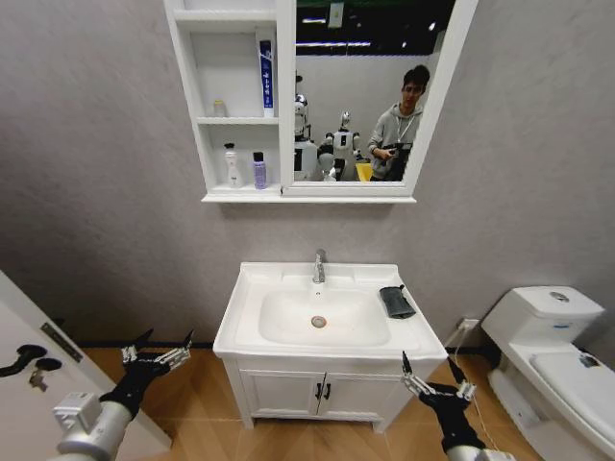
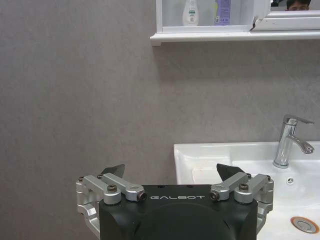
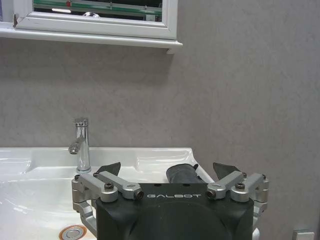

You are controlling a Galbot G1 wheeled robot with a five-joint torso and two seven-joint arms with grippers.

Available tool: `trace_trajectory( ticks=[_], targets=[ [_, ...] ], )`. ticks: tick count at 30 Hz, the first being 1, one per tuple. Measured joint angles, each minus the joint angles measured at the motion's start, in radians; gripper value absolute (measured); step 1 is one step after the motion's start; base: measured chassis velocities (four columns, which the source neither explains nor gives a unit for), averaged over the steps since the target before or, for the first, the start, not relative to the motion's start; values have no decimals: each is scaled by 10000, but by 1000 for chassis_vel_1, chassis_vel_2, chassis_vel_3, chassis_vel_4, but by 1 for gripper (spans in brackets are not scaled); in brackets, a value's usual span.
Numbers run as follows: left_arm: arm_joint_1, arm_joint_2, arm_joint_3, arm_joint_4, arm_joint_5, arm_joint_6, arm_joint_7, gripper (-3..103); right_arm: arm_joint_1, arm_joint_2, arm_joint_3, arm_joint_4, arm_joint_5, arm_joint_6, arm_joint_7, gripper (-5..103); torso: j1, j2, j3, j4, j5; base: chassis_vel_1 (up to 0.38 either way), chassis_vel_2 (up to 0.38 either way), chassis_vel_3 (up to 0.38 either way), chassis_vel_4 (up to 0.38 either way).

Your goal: Move facial cleanser and shampoo from washbasin to cabinet, then wipe washbasin with towel.

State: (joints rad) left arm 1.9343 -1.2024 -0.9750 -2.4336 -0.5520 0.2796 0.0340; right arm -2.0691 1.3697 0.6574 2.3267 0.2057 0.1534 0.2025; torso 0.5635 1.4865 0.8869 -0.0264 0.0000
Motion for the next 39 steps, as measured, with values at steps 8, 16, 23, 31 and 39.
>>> trace_trajectory(
  ticks=[8, 16, 23, 31, 39],
  targets=[
    [-4, 6, 3, 6, -6, 4, -7, 100, 25, -48, 49, -3, 82, -7, -36, 100, 0, 0, 0, 0, -1, -11, -15, 8, 11],
    [-3, 9, 6, 7, -11, 4, -9, 100, 134, -85, 29, -1, 31, -80, -51, 100, 1, 0, 1, 0, 1, -120, -120, 133, 126],
    [-3, 10, 9, 7, -12, 5, -9, 100, 370, -294, -104, 370, 599, -1596, 688, 100, 2, -1, 1, 0, 2, -139, -128, 132, 115],
    [-2, 13, 4, 11, -12, 6, -10, 100, 2728, -2245, 58, 151, 3890, -4777, 1997, 100, 0, 0, 0, 0, -2, 26, 15, -34, -17],
    [-2, 12, 5, 11, -13, 7, -11, 100, 6031, -3483, -521, -1355, 5389, -7119, 2807, 100, 1, -1, 2, 0, 4, 0, 0, 0, 0]
  ],
)
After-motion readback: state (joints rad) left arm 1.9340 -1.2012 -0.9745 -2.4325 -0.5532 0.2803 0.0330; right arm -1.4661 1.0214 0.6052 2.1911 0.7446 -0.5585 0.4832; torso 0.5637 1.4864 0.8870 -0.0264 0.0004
